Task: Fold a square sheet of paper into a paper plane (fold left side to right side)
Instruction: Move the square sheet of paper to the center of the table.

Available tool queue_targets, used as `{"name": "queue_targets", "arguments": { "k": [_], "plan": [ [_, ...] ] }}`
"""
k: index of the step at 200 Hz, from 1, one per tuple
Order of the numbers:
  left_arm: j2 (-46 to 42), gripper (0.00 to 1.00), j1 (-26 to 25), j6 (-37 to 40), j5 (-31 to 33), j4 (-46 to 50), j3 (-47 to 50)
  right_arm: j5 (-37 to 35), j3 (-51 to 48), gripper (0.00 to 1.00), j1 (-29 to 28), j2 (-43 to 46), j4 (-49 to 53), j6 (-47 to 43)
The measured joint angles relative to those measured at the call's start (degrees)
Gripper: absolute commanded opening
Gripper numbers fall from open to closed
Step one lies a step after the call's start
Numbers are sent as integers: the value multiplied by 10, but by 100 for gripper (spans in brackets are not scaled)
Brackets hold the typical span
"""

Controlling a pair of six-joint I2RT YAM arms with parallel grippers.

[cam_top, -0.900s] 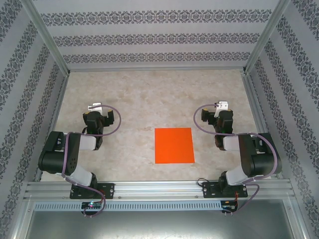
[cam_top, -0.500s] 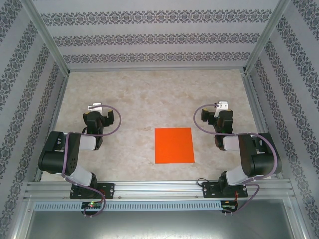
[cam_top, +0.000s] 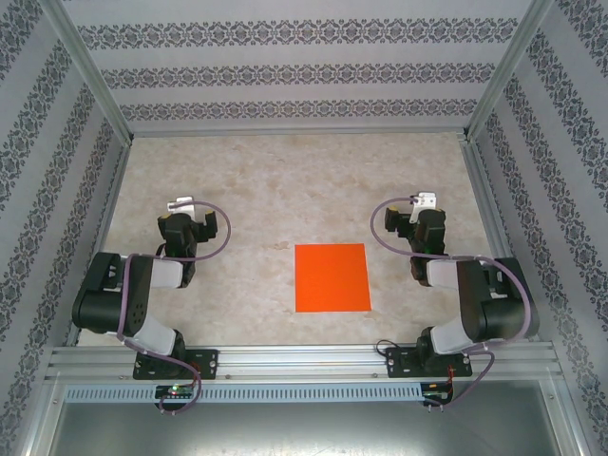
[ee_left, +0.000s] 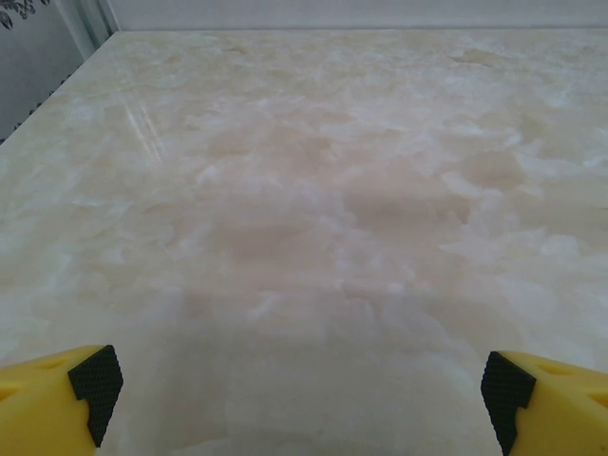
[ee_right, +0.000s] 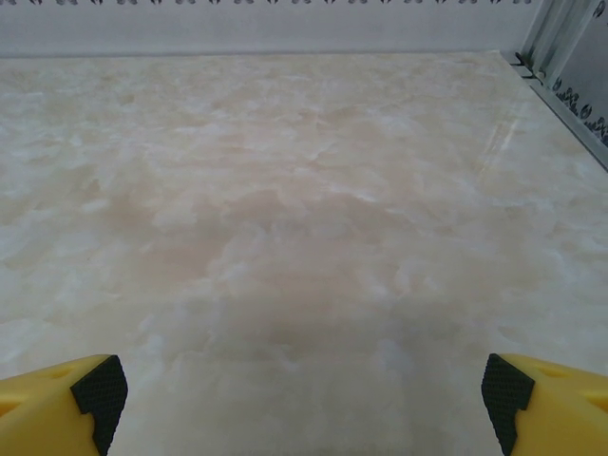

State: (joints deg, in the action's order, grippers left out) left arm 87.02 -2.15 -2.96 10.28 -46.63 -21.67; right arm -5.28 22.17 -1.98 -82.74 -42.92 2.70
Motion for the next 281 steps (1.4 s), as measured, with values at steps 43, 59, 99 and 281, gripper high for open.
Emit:
{"name": "queue_targets", "arguments": {
  "k": [43,59,99,281],
  "plan": [
    [-172,100,-1,-25,-9,150,-27,-22,78,98,-25,179,212,23],
    [-232,100,-1,-67,-23,217,-55,-29,117,98,-62,218,293,42],
    [-297,100,-1,-190,-123,389,-113,-45,177,98,-198,241,488,109],
    [-357,100,-9,-293,-265,548,-115,-45,308,98,-463,-152,653,262]
  ]
}}
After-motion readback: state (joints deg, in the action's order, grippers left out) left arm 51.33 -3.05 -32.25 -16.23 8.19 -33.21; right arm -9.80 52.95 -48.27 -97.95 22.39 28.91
